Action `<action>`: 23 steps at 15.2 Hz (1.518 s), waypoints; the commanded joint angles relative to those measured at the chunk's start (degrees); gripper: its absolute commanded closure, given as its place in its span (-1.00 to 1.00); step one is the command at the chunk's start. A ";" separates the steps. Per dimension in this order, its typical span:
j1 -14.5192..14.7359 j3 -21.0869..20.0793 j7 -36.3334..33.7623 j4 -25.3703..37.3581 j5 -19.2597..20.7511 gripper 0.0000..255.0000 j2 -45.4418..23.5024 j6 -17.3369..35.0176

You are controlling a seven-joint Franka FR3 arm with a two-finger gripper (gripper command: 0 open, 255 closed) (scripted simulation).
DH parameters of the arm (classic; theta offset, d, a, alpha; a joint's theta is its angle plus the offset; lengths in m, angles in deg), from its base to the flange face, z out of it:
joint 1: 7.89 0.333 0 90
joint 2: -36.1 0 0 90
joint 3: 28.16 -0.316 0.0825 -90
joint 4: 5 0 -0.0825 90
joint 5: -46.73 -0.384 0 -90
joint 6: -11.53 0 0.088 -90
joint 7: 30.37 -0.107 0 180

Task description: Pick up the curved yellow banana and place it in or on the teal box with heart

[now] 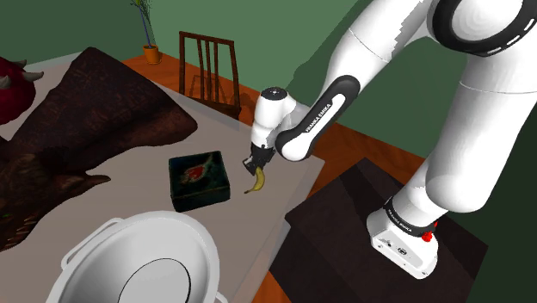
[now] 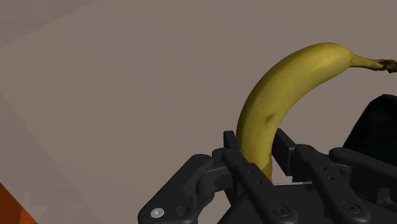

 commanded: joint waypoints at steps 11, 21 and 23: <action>-3.26 -5.06 6.24 -0.99 -8.70 1.00 9.96 -8.44; -3.82 -6.31 10.51 0.05 -14.56 1.00 17.31 -16.21; -3.81 -6.33 10.89 0.26 -15.07 1.00 18.08 -17.13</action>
